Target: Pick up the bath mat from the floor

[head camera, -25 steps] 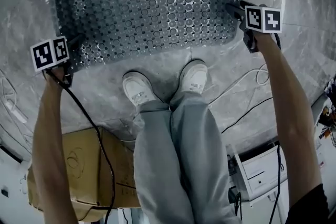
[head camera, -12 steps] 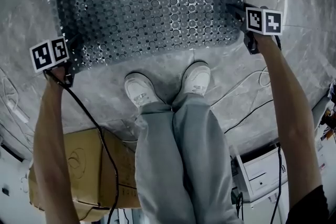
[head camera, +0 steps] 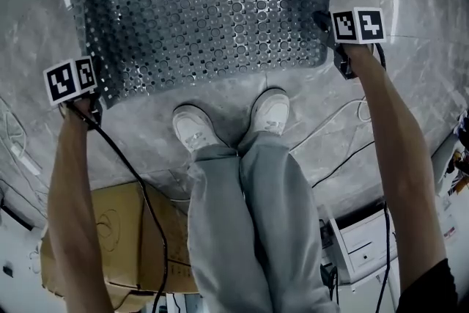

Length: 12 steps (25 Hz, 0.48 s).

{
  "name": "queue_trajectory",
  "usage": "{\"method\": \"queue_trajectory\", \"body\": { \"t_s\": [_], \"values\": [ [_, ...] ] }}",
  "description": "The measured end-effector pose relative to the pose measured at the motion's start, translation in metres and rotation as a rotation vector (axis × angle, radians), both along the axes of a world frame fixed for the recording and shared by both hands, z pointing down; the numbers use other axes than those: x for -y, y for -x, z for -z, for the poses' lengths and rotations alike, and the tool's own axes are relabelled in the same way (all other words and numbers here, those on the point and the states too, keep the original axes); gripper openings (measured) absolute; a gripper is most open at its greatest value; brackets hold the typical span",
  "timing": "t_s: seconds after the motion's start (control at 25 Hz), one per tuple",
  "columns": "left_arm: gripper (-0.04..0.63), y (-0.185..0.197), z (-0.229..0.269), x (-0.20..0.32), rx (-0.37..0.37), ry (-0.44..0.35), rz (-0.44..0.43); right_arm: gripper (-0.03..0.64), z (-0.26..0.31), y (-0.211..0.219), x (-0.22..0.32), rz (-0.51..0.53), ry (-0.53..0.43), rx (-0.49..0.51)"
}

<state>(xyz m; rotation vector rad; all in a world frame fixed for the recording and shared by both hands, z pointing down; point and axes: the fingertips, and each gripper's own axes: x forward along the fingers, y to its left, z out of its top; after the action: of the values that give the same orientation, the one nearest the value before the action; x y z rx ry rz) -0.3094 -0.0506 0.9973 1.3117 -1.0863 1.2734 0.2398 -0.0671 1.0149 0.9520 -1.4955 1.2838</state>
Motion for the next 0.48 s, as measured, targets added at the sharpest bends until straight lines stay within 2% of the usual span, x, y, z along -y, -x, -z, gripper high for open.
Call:
{"method": "queue_trajectory", "body": {
  "t_s": [0.16, 0.48],
  "values": [
    [0.03, -0.007, 0.013, -0.002, -0.044, -0.018, 0.022, 0.021, 0.01, 0.002, 0.0, -0.007, 0.006, 0.004],
    [0.026, -0.028, 0.044, -0.004, -0.08, -0.003, -0.04, 0.021, 0.046, 0.02, 0.002, 0.057, 0.018, 0.005]
  ]
}}
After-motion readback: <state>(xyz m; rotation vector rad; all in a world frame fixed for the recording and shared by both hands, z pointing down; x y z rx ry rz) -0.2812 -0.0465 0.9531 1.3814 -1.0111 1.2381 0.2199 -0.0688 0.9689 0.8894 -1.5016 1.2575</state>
